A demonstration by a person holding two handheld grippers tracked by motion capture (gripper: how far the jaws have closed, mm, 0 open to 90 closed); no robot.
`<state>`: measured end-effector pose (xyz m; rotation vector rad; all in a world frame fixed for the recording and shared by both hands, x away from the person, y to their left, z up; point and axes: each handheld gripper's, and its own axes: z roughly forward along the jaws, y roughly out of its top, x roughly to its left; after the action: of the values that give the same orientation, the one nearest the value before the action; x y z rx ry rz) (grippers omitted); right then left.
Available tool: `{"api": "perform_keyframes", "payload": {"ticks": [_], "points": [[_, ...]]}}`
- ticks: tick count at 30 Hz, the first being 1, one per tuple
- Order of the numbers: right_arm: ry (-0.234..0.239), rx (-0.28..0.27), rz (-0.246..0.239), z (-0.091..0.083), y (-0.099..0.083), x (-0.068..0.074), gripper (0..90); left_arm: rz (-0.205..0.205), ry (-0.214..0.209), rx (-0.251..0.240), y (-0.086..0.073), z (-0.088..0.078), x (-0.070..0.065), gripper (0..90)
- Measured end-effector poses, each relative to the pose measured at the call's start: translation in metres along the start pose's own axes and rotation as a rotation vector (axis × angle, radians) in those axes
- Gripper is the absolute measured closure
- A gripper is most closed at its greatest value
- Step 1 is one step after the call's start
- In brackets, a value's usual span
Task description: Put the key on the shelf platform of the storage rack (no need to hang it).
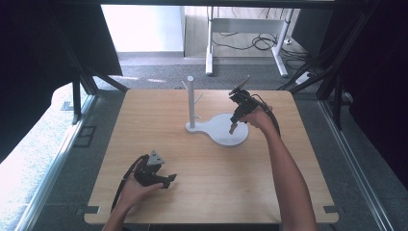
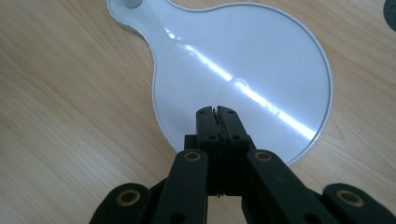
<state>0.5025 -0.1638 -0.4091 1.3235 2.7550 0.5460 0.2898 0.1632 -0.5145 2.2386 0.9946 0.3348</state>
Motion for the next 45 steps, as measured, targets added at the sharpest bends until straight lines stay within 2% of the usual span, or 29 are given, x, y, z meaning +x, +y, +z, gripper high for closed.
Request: {"api": "perform_keyframes", "payload": {"ticks": [5, 20, 28, 35, 45], "points": [[-0.005, 0.006, -0.003, 0.002, 0.006, 0.001, 89.5, 0.003, -0.001, -0.001, 0.000, 0.000, 0.000, 23.3], [-0.001, 0.032, -0.008, 0.025, 0.019, 0.000, 89.4, 0.003, -0.003, -0.002, 0.000, 0.000, 0.000, 23.3], [-0.018, 0.032, 0.010, 0.037, 0.023, -0.002, 89.4, -0.002, -0.004, -0.003, 0.000, 0.000, -0.001, 23.3], [-0.016, 0.035, 0.015, 0.046, 0.024, -0.005, 89.3, 0.001, -0.006, -0.006, 0.000, 0.000, 0.000, 23.3], [-0.058, 0.045, 0.026, 0.061, 0.018, -0.014, 89.1, -0.001, -0.007, -0.003, 0.000, 0.000, 0.000, 23.3]]}}
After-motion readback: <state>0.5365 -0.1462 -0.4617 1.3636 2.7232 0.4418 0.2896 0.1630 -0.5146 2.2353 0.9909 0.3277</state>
